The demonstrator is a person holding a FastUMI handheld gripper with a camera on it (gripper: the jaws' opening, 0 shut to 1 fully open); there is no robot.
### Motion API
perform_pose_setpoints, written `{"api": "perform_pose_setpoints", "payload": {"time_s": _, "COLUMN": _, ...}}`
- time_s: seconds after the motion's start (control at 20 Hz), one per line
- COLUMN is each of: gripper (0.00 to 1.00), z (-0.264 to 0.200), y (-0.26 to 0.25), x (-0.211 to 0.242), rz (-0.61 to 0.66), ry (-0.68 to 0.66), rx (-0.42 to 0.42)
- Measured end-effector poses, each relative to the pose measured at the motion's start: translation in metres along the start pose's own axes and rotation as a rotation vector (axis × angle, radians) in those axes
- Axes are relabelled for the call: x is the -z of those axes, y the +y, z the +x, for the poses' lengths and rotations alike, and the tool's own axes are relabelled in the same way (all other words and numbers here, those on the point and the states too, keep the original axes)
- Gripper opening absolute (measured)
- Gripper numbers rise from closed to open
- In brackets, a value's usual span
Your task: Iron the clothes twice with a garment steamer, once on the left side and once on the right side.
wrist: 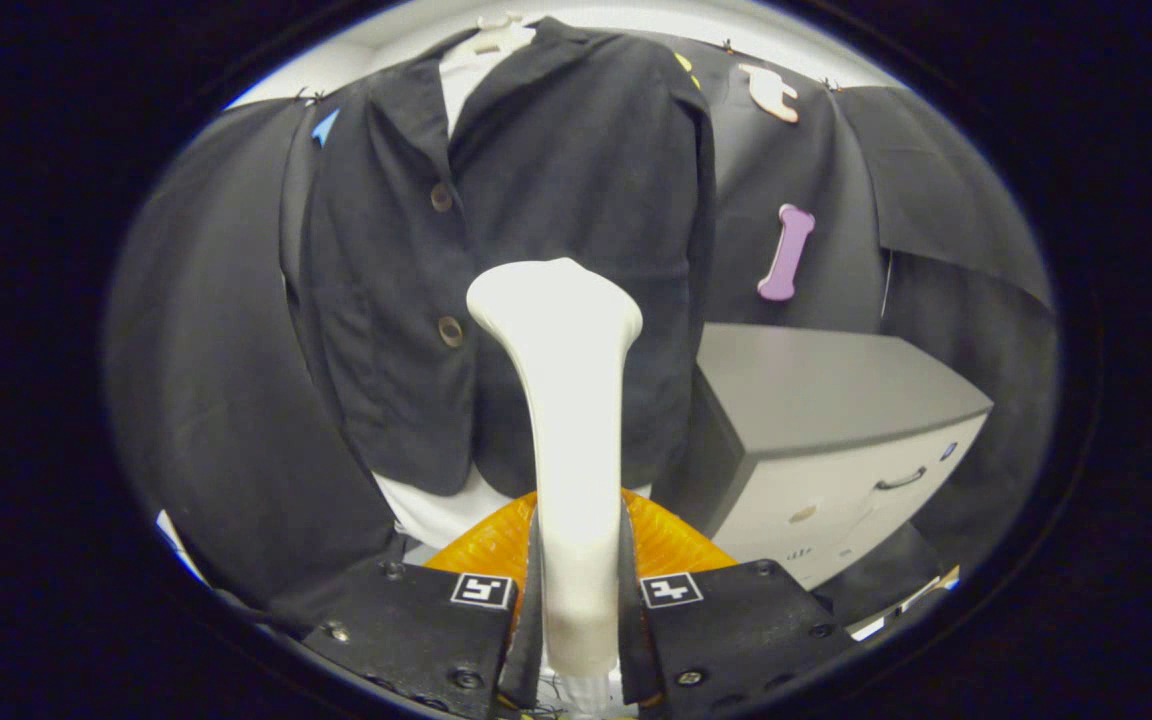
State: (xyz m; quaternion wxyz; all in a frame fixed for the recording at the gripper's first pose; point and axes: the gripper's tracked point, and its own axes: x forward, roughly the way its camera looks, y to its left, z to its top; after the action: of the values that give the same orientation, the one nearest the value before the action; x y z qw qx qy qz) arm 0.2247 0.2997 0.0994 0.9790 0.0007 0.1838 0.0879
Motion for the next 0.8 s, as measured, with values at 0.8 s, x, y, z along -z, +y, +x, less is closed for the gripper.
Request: {"api": "perform_pose_setpoints", "payload": {"time_s": 0.8, "gripper": 0.33, "z": -0.044, "y": 0.160, "x": -0.251, "rz": -0.027, "ry": -0.396, "rx": -0.102}}
